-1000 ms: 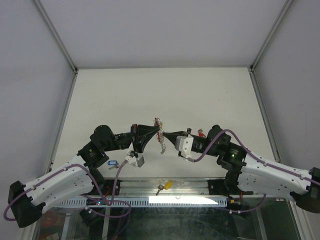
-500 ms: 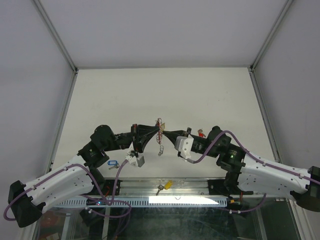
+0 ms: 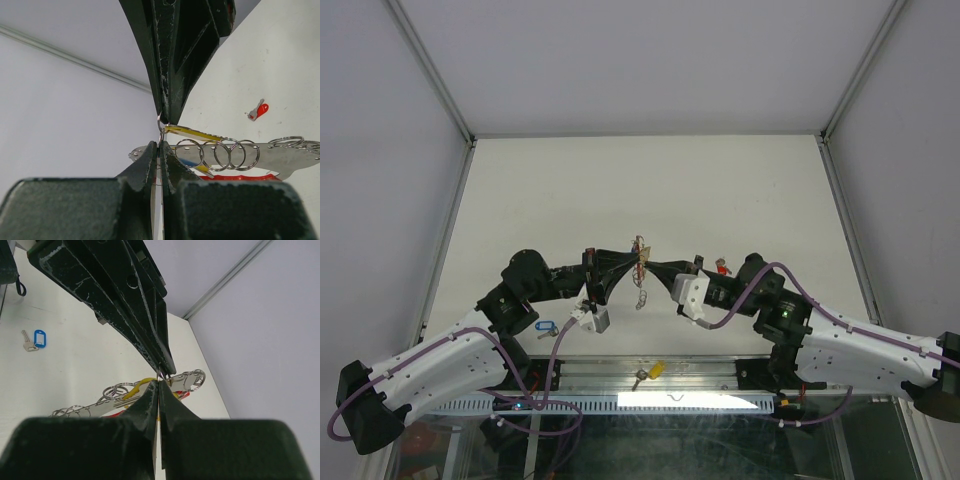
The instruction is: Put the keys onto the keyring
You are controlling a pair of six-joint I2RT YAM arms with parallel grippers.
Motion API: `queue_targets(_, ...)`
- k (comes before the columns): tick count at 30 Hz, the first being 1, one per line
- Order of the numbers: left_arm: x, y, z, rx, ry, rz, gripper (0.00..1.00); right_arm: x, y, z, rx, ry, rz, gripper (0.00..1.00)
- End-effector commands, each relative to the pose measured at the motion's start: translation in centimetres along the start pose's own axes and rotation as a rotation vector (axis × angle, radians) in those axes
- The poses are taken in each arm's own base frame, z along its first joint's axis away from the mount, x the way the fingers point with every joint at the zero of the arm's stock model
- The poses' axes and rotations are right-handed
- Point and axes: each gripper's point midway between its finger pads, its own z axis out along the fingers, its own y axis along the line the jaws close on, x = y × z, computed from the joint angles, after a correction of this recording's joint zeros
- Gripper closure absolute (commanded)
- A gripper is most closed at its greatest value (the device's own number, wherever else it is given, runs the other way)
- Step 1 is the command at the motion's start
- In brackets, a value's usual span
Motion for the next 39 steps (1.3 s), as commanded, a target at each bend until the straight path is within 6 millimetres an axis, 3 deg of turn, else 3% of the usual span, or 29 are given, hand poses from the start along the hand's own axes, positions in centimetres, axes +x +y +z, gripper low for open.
queue_targets(1,-1.1,2.6,0.0,-0.067,-0.027,0.049,1.0,-1.9,-1.8,-0.4,0.082,-0.058,0.012,1.0)
queue_targets(20,-1.3,2.6,-0.1,-0.067,-0.036,0.042,1.0,-0.2,-2.2,-0.4,0.131,0.029,0.122,1.0)
queue_targets(39,-2.3,3.7,-0.3,-0.122,-0.071,-0.042,1.0,-1.0,-2.8,0.2,0.208,-0.04,0.341,1.0)
